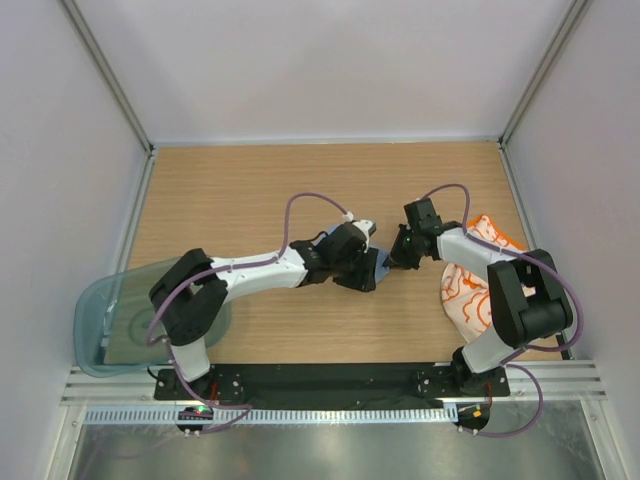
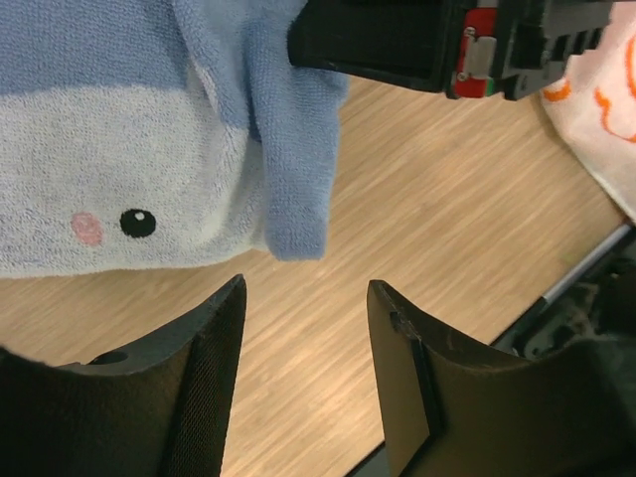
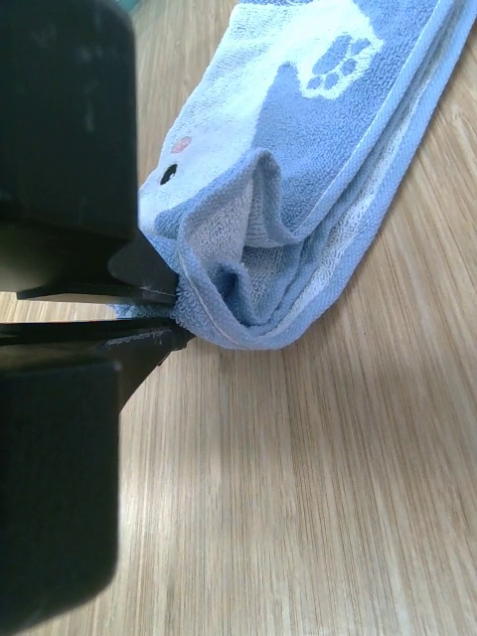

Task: Roll the towels
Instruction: Roll the towel

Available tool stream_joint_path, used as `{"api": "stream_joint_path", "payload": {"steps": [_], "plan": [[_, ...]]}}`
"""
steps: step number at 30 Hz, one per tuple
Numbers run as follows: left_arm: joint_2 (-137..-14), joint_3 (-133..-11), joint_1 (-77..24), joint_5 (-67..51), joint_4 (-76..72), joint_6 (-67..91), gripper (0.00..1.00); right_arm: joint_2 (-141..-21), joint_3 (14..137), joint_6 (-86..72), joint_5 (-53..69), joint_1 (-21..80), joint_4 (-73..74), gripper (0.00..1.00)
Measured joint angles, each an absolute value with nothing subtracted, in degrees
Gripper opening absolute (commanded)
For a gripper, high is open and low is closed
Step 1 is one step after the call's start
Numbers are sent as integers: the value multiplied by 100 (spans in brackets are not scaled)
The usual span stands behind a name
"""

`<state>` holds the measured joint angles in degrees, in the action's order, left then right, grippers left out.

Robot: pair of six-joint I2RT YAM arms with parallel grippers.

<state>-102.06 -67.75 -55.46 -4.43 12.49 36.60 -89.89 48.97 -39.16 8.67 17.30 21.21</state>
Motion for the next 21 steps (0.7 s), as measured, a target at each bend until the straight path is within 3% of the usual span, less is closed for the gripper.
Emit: {"api": "stream_joint_path", "payload": {"steps": [10, 21], "plan": [[-10822, -7039, -5688, 388, 1468, 3398, 55, -8989, 4908, -3916, 871, 1765, 2137, 1], [-10989, -7419, -5946, 543, 1492, 3197, 55, -8989, 4908, -3916, 873, 1796, 2150, 1]]}}
